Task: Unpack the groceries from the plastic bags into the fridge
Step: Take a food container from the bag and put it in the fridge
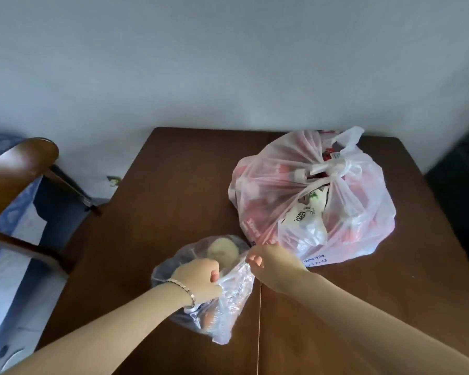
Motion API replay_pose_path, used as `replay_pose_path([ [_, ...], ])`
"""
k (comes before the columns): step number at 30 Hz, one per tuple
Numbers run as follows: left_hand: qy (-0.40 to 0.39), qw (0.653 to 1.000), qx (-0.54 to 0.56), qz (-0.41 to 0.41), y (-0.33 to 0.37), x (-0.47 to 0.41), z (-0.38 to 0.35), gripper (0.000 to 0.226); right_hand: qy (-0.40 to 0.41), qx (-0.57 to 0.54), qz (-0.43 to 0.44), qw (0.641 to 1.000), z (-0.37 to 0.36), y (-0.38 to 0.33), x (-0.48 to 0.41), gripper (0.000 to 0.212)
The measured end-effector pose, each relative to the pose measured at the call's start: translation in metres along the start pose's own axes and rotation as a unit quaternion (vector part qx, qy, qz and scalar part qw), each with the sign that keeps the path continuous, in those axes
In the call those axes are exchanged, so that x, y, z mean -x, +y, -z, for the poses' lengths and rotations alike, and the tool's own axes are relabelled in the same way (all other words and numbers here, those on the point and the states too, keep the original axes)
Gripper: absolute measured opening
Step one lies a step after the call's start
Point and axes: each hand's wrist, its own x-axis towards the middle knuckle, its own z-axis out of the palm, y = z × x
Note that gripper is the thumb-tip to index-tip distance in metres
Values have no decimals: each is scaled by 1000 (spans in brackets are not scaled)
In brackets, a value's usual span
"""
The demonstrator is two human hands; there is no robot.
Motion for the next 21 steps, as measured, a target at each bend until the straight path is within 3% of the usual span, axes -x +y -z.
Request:
replay_pose_path([
  [4,-42,984,172,-7,-20,-9,8,12,24,-103,-25,994,-36,-23,-1,24],
  [7,-49,965,256,-16,-30,-17,12,18,31,-119,-23,992,-54,-40,-8,24],
  [10,-65,945,321,-25,-32,-26,17,18,126,-178,-53,974,-66,-47,-8,17],
  [12,-84,921,380,-8,-29,-26,17,16,173,-209,-67,960,-70,-45,-3,16],
  [16,-139,834,533,32,-21,-23,6,17,171,-210,-85,959,-70,-31,4,19],
  [21,-129,806,576,43,-9,-20,-2,14,191,-195,-106,956,-69,-21,11,9],
])
